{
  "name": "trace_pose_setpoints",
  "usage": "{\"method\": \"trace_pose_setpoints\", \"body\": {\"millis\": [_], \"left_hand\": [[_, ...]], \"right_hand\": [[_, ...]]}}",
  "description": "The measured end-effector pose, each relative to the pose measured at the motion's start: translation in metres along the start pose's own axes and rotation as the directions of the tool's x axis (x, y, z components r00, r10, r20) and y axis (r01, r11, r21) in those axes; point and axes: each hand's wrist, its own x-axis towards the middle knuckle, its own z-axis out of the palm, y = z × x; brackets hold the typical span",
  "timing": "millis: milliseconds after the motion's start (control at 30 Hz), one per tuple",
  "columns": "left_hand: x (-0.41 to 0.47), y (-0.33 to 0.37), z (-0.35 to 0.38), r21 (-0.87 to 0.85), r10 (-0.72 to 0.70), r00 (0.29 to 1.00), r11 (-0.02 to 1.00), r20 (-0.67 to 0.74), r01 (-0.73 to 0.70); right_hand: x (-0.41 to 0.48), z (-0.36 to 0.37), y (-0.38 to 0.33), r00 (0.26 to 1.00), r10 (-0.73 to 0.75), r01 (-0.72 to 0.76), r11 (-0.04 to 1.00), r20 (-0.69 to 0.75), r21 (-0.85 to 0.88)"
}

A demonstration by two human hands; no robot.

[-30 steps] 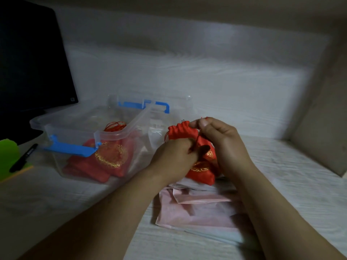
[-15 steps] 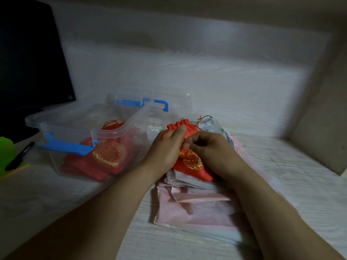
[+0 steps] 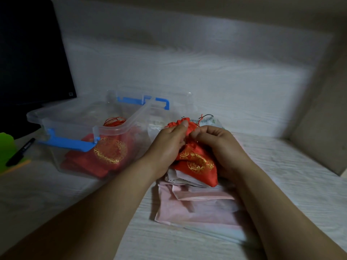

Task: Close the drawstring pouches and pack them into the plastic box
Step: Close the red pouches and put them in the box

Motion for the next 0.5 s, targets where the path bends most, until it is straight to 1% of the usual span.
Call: {"method": "trace_pose_setpoints", "body": {"millis": [67,133,233,400,467,500], "left_hand": [[0.001,-0.002,0.0,-0.051,-0.01,1.0,0.999,-0.006,0.009],[0.001,-0.003,0.0,-0.101,-0.022,0.999,0.995,-0.028,0.019],[-0.003,0.003,0.003,-0.146,-0.027,0.999,0.989,-0.034,0.022],[0.004,0.009,-0.005,-0.224,-0.042,0.987,0.975,-0.157,0.006],[0.004,0.013,-0.008,-0.25,0.0,0.984,0.967,-0.18,-0.045],[0.002,0.016,-0.006,-0.261,0.029,0.985,0.963,-0.167,-0.073]], "right_hand": [[0.0,0.002,-0.003,0.999,0.044,-0.046,0.991,0.019,0.124],[0.001,0.003,-0.003,0.997,0.072,-0.074,0.984,0.02,0.163],[0.004,-0.001,-0.003,0.992,0.124,-0.124,0.981,0.009,0.148],[0.004,-0.007,-0.004,0.981,0.177,-0.184,0.977,0.074,0.108],[0.004,-0.007,-0.004,0.978,0.185,-0.191,0.98,0.102,0.058],[0.004,-0.008,-0.004,0.975,0.19,-0.196,0.98,0.114,0.042]]}}
